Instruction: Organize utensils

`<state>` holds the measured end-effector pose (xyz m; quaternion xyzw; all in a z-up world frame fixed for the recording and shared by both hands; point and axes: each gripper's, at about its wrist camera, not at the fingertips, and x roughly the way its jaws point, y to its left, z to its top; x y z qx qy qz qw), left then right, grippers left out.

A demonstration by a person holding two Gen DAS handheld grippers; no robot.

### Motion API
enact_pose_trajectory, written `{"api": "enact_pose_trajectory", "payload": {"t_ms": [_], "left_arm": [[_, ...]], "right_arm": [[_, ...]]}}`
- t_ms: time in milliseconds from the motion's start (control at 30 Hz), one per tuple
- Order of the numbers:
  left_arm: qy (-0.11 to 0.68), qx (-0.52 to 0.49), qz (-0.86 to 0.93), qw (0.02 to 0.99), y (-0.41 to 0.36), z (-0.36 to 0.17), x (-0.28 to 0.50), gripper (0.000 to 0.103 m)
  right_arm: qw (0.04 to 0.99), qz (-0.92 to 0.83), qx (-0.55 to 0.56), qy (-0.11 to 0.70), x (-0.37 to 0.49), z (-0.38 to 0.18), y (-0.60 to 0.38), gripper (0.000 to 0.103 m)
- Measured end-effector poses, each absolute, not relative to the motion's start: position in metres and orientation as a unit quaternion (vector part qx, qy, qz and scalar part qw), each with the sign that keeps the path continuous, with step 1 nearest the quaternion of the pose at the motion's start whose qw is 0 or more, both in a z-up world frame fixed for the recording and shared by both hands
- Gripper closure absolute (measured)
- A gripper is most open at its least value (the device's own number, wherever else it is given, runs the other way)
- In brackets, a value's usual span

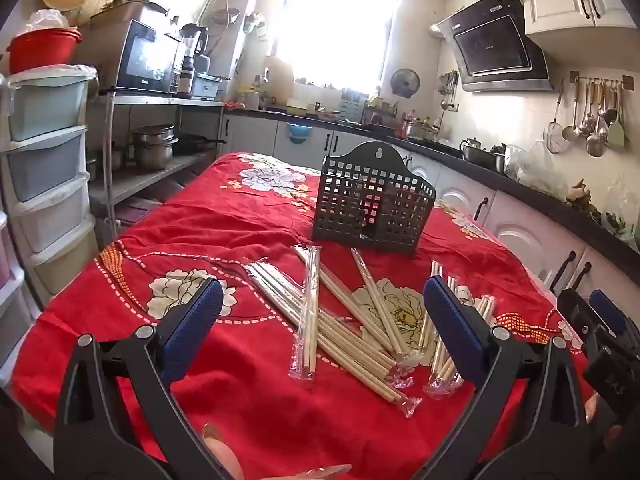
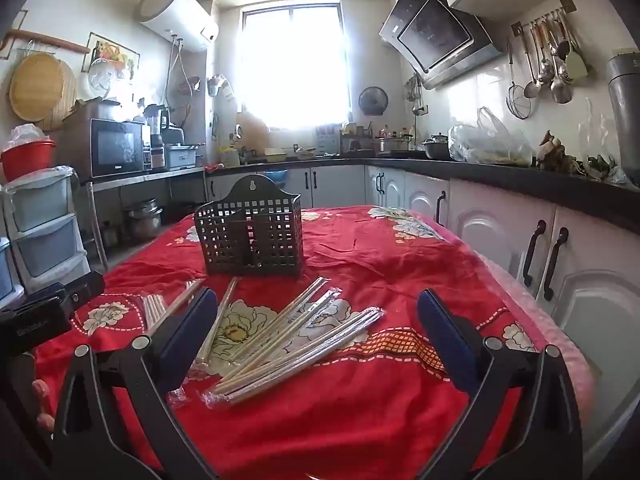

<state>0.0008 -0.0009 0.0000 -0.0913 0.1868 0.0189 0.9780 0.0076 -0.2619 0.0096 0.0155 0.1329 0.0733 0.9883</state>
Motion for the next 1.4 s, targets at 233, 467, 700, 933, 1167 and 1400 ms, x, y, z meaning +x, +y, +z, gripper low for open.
{"api": "enact_pose_trajectory", "payload": {"t_ms": [233,467,700,933,1167,1400], "left_arm": [[0.180,-0.096,0.018,0.979,0.0016,0.0007,0.0006,0.010],[0.181,-0.096,0.019,0.979,0.0014,0.0028,0.0008,0.010],[0.177,-0.091,0.018,0.980,-0.0019,0.0027,-0.0021,0.010],[0.176,-0.091,0.019,0.980,-0.0014,0.0051,-0.0039,0.010],[0.176,-0.090,0.020,0.980,-0.0014,0.0056,-0.0043,0.010],[0.177,-0.090,0.020,0.980,-0.0017,0.0053,-0.0041,0.010]], "right_arm": [[0.988,0.074,0.013,0.131,0.0070,0.0099,-0.2621,0.006],[0.989,0.075,0.012,0.130,0.0042,0.0100,-0.2599,0.006],[0.989,0.077,0.014,0.127,0.0041,0.0124,-0.2608,0.006],[0.989,0.076,0.013,0.127,0.0043,0.0118,-0.2596,0.006],[0.989,0.077,0.014,0.127,0.0034,0.0124,-0.2598,0.006],[0.989,0.077,0.013,0.128,0.0029,0.0120,-0.2601,0.006]]}}
